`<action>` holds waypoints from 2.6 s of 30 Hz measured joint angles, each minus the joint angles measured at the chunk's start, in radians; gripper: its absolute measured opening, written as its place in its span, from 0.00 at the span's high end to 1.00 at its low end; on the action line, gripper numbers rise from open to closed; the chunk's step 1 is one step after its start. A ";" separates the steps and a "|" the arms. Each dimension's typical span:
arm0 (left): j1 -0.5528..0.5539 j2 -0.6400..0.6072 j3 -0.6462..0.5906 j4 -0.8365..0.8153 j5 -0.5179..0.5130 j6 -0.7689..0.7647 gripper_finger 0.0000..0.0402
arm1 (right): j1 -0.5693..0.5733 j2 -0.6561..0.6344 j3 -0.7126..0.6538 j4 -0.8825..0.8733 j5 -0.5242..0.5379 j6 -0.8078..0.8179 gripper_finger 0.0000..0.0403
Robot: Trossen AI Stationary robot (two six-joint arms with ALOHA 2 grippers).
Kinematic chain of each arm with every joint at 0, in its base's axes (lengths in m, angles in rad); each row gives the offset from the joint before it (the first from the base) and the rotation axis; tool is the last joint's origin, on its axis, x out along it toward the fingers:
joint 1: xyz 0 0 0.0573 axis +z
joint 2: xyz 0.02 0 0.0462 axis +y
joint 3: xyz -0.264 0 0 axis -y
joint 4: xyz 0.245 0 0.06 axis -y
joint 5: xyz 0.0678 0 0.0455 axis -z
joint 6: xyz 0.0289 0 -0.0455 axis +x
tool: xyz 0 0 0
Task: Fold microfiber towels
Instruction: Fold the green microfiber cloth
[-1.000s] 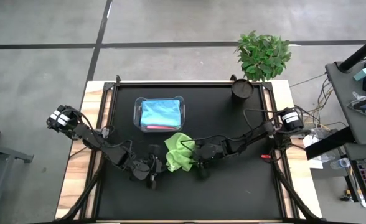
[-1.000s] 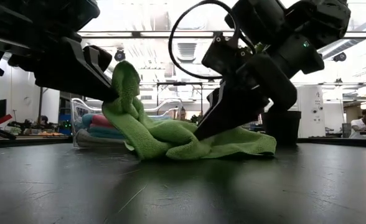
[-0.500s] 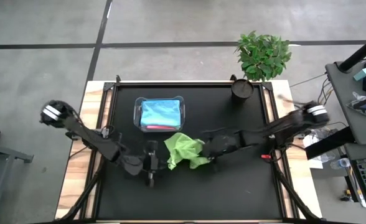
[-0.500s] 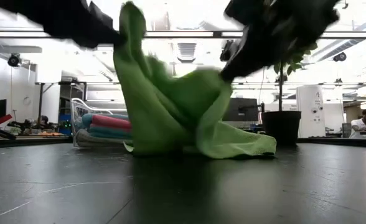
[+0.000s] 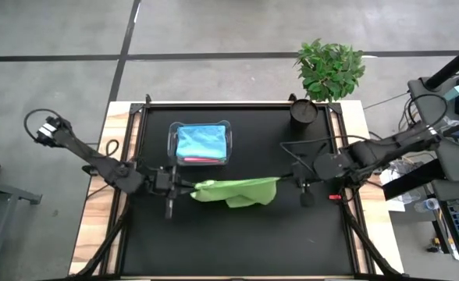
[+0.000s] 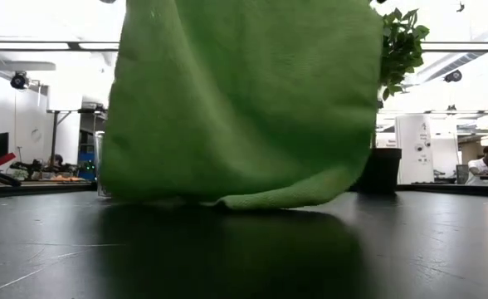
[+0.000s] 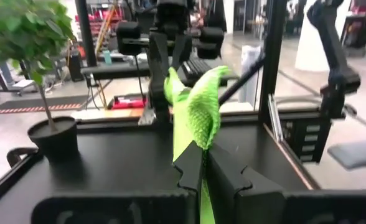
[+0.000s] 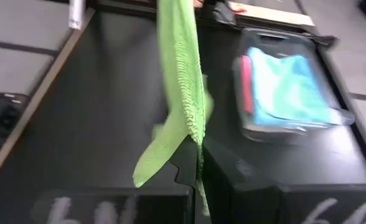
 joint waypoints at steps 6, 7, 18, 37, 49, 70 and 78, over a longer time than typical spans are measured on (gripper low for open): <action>0.006 -0.090 0.023 0.026 -0.030 0.002 1.00 | 0.008 0.054 0.218 -0.227 0.110 -0.072 0.98; 0.009 -0.105 0.023 0.020 -0.035 0.003 1.00 | 0.007 0.068 0.258 -0.252 0.122 -0.091 0.98; 0.070 -0.226 0.017 0.013 -0.017 0.158 1.00 | 0.006 0.218 0.542 -0.422 0.317 -0.268 0.98; -0.036 0.289 -0.032 0.208 0.397 0.029 1.00 | 0.272 0.380 0.445 -0.535 0.101 0.093 0.98; -0.190 0.598 0.058 0.271 0.425 -0.324 1.00 | 0.344 0.539 0.295 -0.198 -0.207 0.166 0.98; -0.182 0.502 0.108 -0.220 0.227 -0.401 1.00 | 0.145 0.536 0.159 -0.154 0.105 -0.040 0.98; 0.009 0.123 0.108 -0.379 0.033 -0.107 1.00 | 0.004 0.324 0.259 -0.296 0.336 -0.186 0.98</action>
